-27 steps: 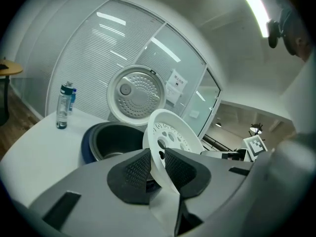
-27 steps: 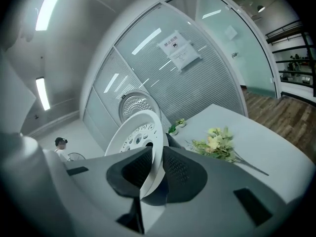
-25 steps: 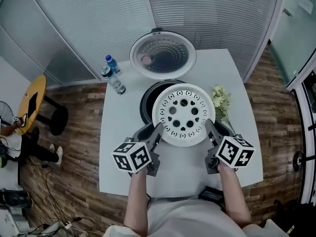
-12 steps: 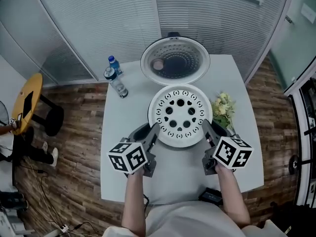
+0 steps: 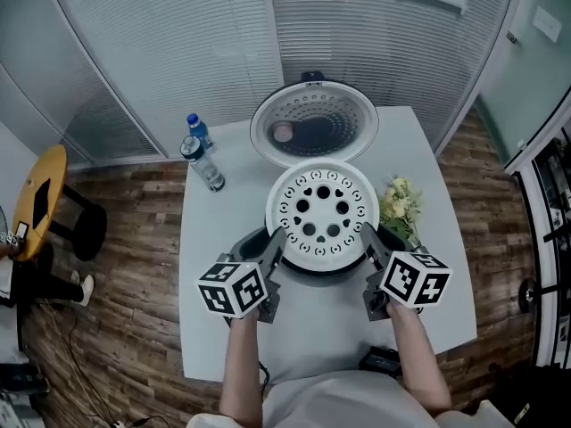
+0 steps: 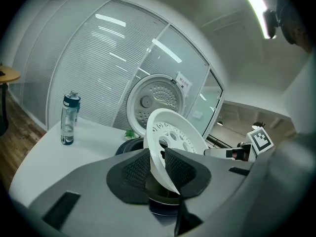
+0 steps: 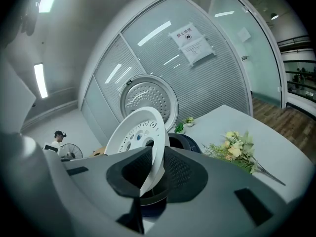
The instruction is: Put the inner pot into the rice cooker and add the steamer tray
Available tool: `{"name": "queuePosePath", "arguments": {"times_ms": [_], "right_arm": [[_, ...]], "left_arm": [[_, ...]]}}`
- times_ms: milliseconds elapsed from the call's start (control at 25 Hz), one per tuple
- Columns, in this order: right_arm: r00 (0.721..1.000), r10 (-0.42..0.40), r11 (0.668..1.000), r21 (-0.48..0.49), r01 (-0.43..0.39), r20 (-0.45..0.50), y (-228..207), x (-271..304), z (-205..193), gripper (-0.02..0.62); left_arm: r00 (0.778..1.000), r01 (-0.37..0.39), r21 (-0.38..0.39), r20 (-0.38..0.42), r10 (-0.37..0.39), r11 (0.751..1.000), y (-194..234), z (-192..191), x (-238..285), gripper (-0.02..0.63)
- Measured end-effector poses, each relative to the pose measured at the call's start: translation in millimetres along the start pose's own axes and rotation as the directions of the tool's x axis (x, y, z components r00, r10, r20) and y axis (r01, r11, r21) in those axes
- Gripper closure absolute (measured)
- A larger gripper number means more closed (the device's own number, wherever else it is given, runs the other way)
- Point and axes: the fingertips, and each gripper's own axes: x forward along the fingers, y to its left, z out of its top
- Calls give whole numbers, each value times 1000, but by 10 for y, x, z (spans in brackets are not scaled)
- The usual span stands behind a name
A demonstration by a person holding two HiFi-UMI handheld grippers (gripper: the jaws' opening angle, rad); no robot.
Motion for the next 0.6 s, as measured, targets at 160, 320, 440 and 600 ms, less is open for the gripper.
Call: {"name": "queuePosePath", "arguments": {"times_ms": [160,320,440,600], "right_arm": [[999,-29,999,-18,28,-15,-68,87,-49,518],[998,-54,998,-28,53,-35,-146,190,-114,518],[996,-74,996,-43,72,-54,-198,257,-155,516],[991,-116,990,-92,109,-68,-247,324,-211,509]], "left_arm": [[999,-8,32,-33,9,999,77,-79,113,515],[997,-25,83,-75,31,996,166,-171,227,505],[993,-42,116,-104,54,992,223,-228,303,495],[985,-63,199,-146,93,978,285,-309,386,480]]}}
